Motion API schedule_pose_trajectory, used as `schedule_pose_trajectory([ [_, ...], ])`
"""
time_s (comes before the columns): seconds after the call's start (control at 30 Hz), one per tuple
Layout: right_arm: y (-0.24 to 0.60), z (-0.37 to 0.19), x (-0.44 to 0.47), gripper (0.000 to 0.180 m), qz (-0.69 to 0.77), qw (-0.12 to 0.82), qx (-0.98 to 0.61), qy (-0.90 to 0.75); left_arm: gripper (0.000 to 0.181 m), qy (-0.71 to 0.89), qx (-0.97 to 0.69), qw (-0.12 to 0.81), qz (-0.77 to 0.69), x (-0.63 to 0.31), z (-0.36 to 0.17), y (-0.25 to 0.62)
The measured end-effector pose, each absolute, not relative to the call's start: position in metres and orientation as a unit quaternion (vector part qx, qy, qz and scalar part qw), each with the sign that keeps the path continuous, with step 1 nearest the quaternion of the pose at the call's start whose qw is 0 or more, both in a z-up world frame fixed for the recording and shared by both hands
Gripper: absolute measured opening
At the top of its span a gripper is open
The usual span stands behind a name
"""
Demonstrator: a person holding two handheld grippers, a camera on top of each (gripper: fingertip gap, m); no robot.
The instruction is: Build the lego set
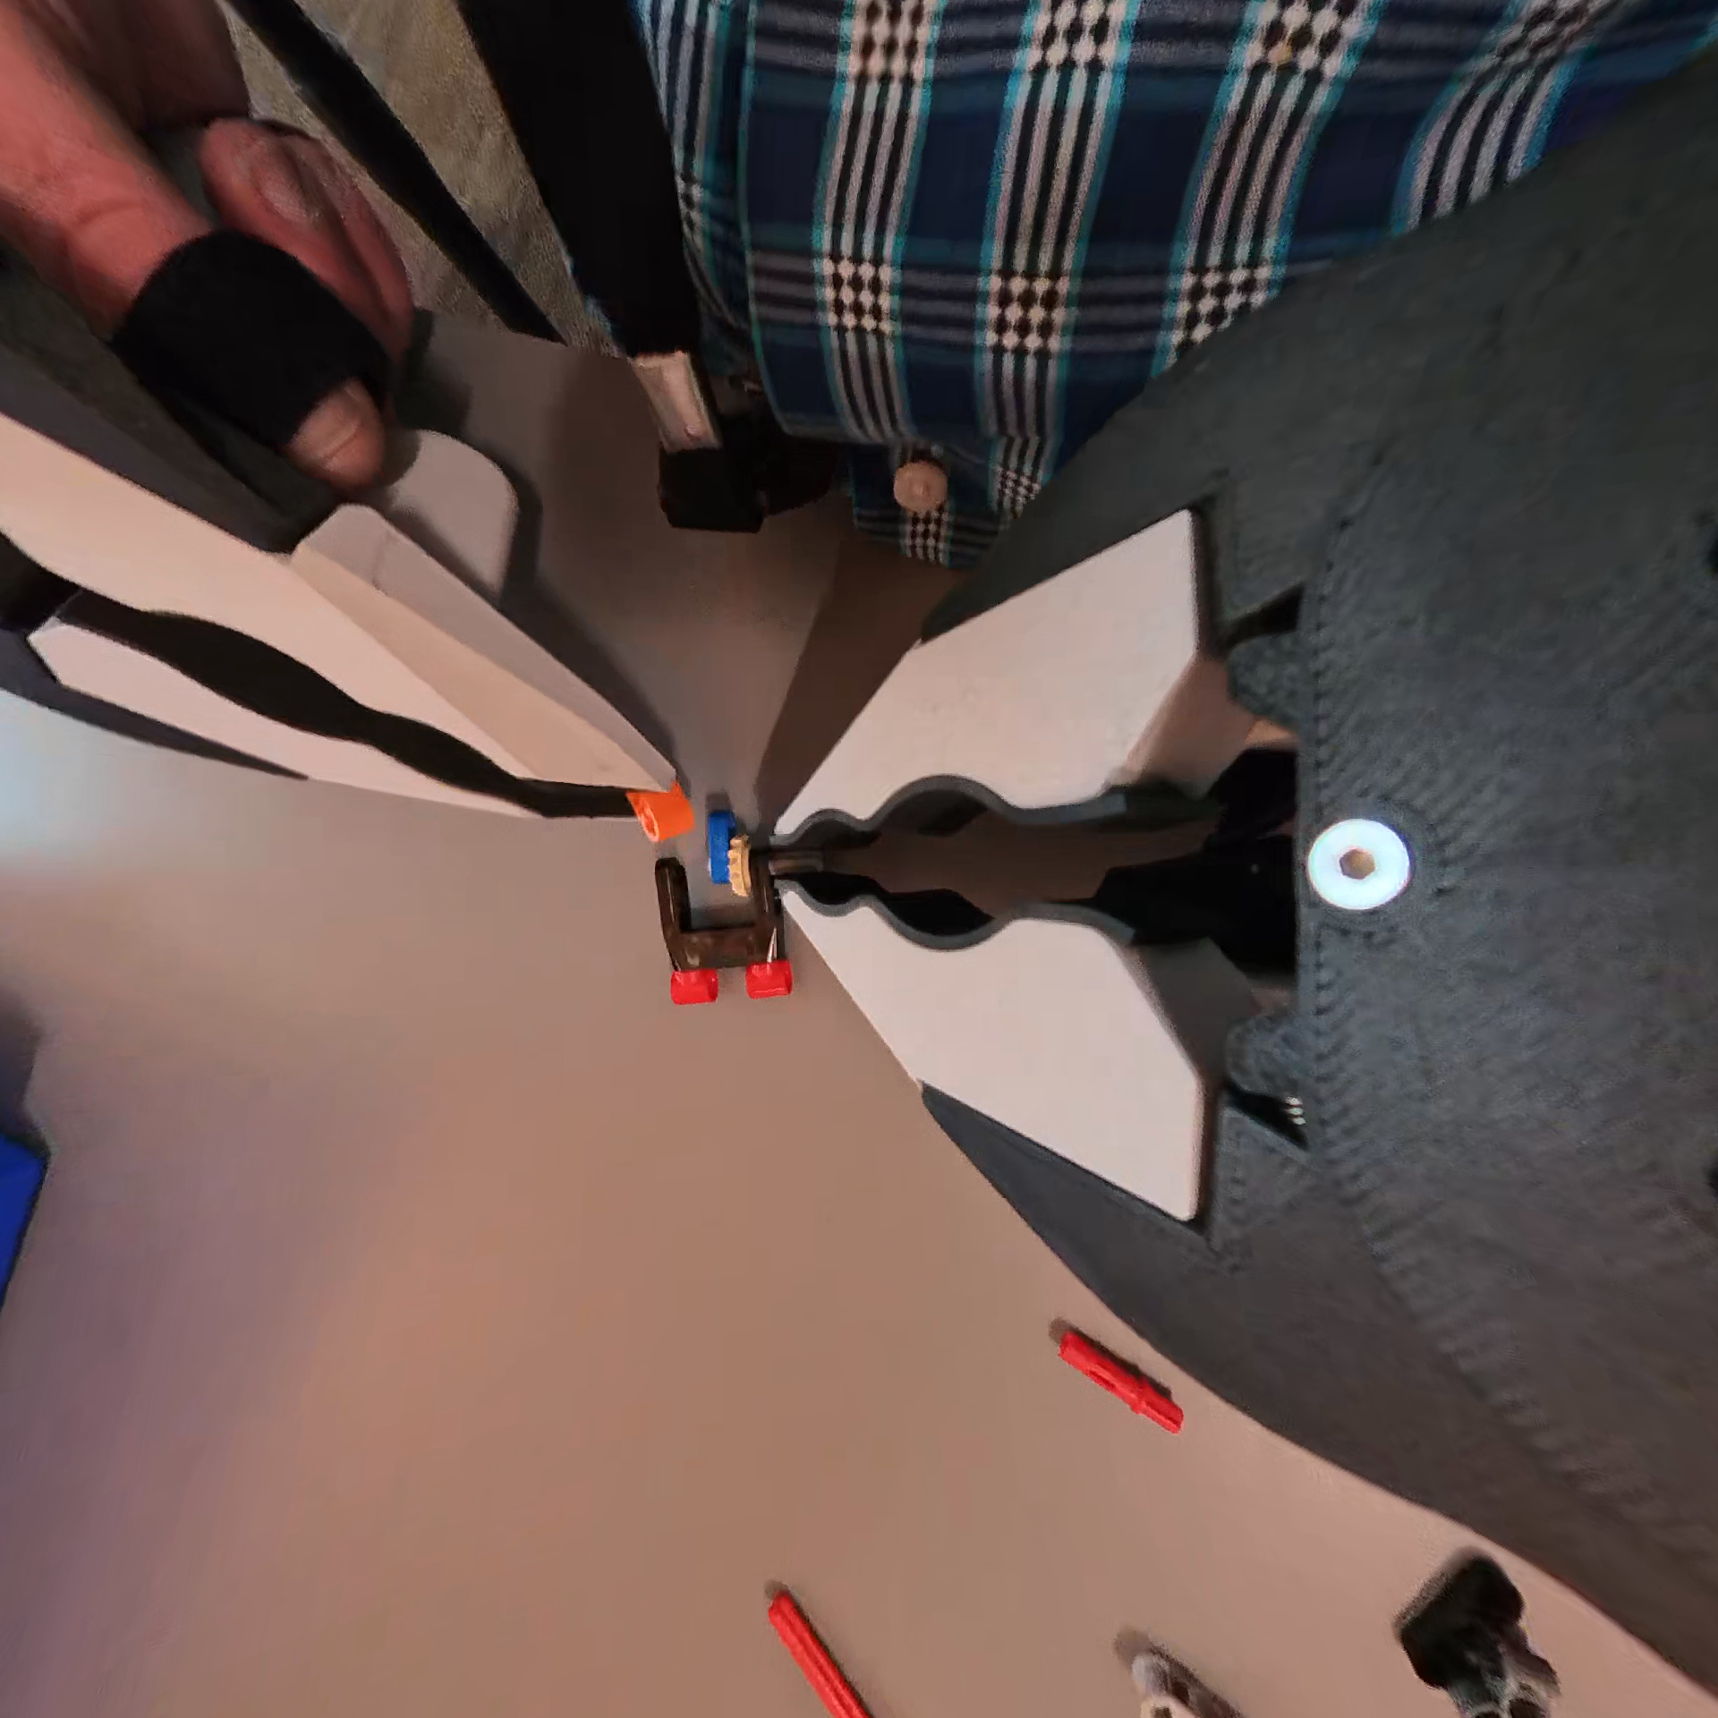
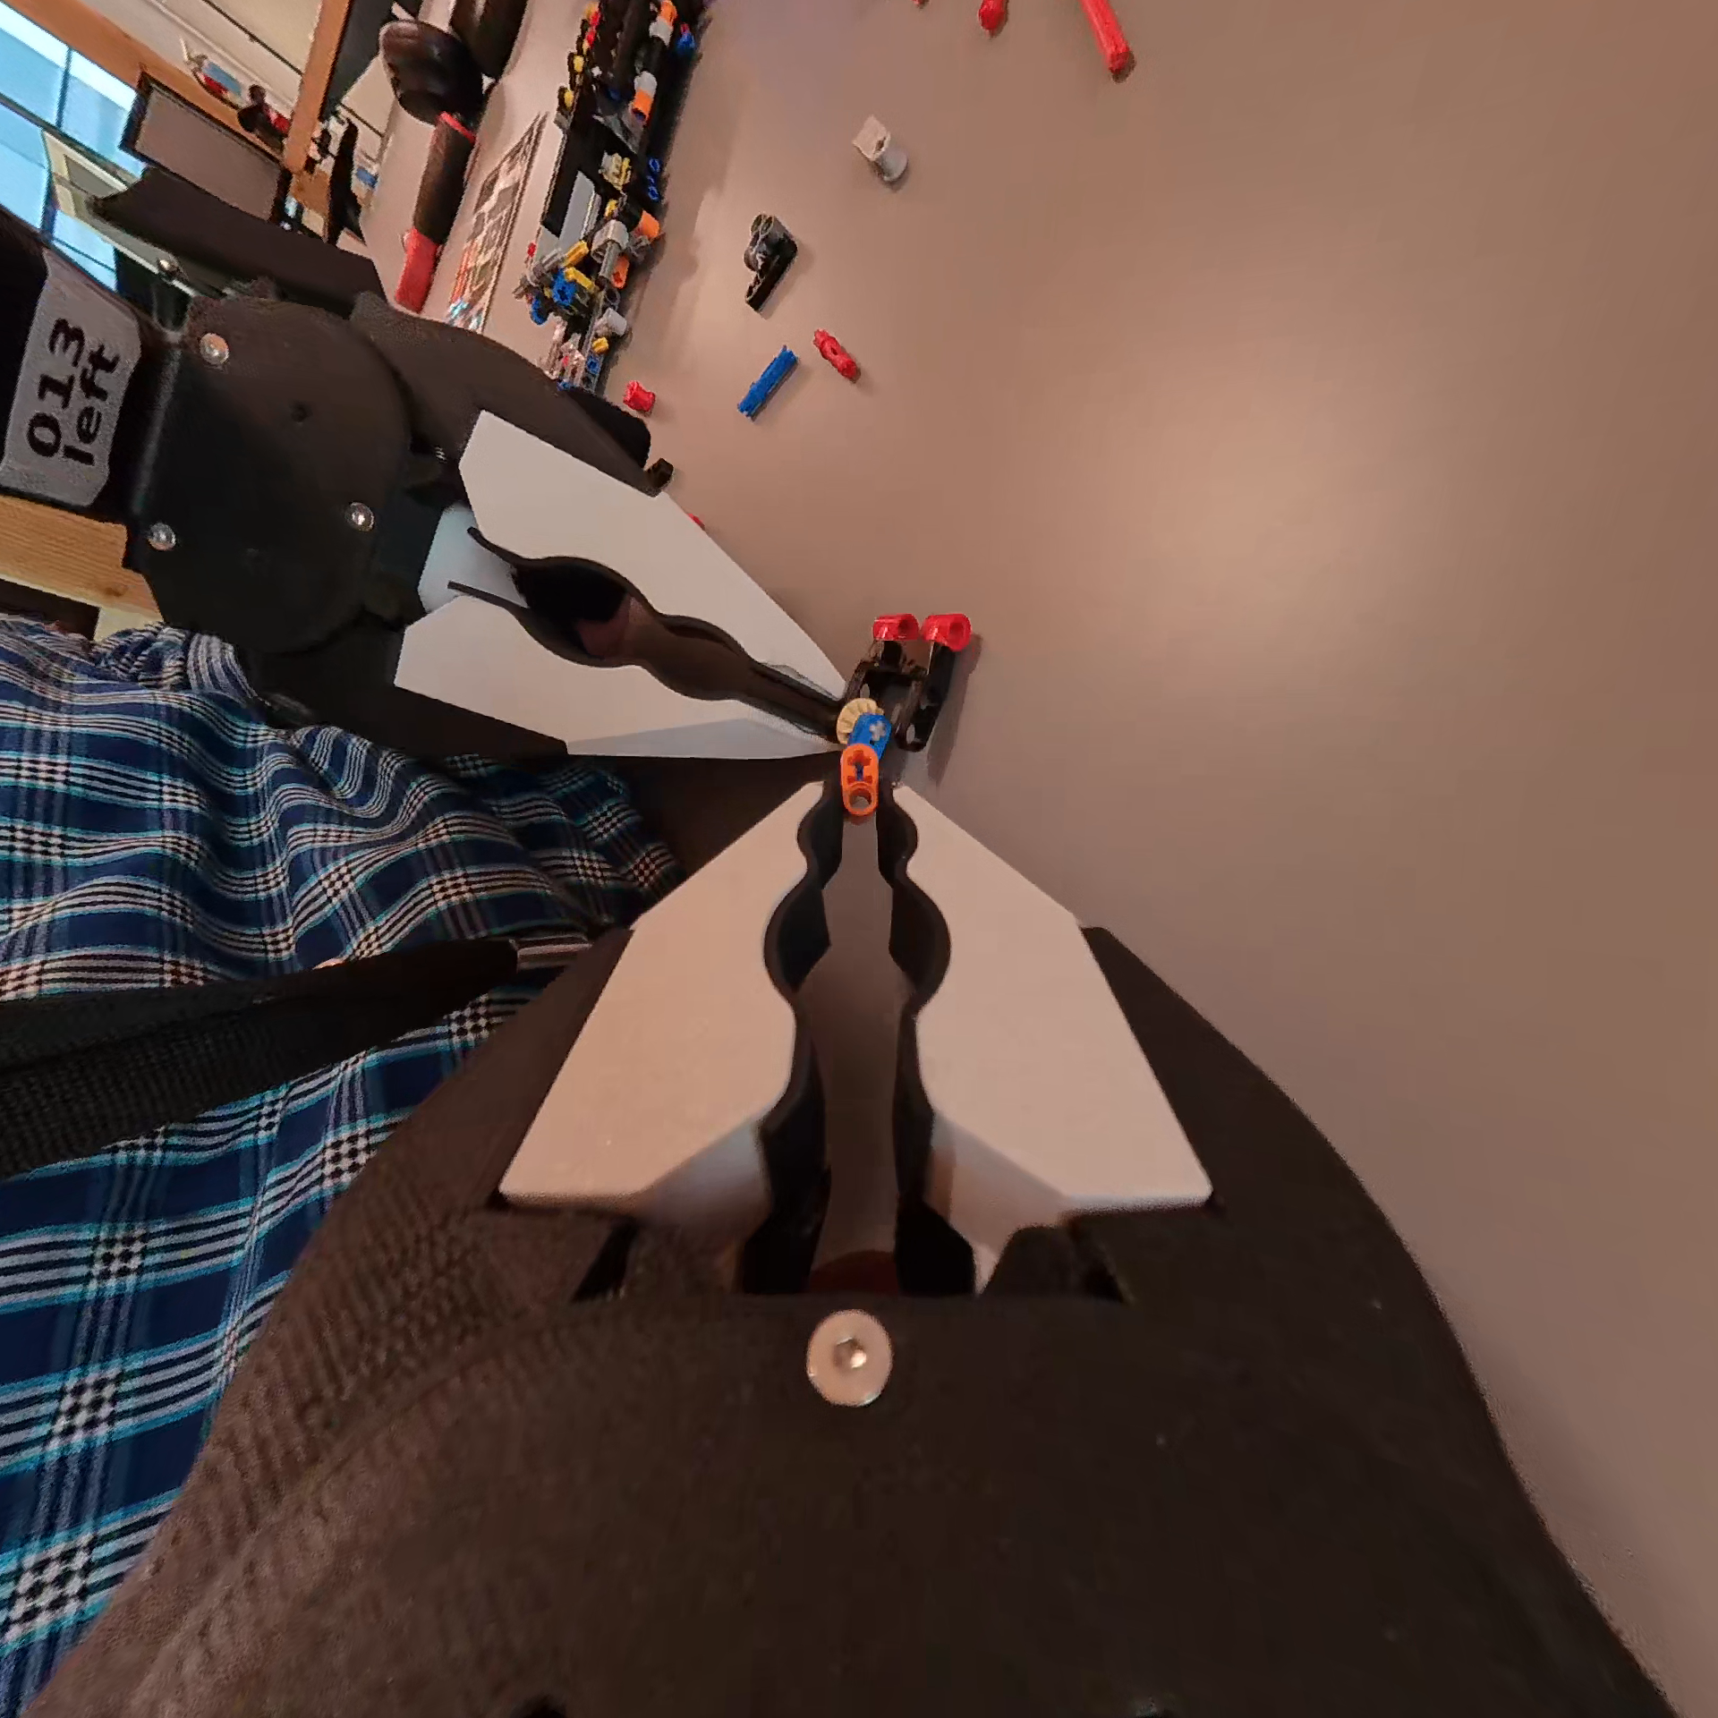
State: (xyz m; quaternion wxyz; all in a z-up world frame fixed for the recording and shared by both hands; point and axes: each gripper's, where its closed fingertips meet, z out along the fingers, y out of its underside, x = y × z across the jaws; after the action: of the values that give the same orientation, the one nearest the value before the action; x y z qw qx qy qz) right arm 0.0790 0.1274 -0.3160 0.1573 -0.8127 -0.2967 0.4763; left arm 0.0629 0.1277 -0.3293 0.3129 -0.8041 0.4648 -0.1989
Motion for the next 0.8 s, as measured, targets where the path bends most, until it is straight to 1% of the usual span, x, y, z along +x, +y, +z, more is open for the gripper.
schedule_pose_trajectory([
  [0.23, 0.130, -0.318, 0.082, 0.004, 0.479, 0.151, -0.822, -0.270, 0.002, 0.410, -0.815, 0.287, -0.291, 0.068, -0.325, 0.124],
  [0.8, 0.136, -0.306, 0.068, 0.005, 0.560, 0.097, -0.796, -0.209, 0.002, 0.352, -0.816, 0.269, -0.372, 0.065, -0.315, 0.129],
])
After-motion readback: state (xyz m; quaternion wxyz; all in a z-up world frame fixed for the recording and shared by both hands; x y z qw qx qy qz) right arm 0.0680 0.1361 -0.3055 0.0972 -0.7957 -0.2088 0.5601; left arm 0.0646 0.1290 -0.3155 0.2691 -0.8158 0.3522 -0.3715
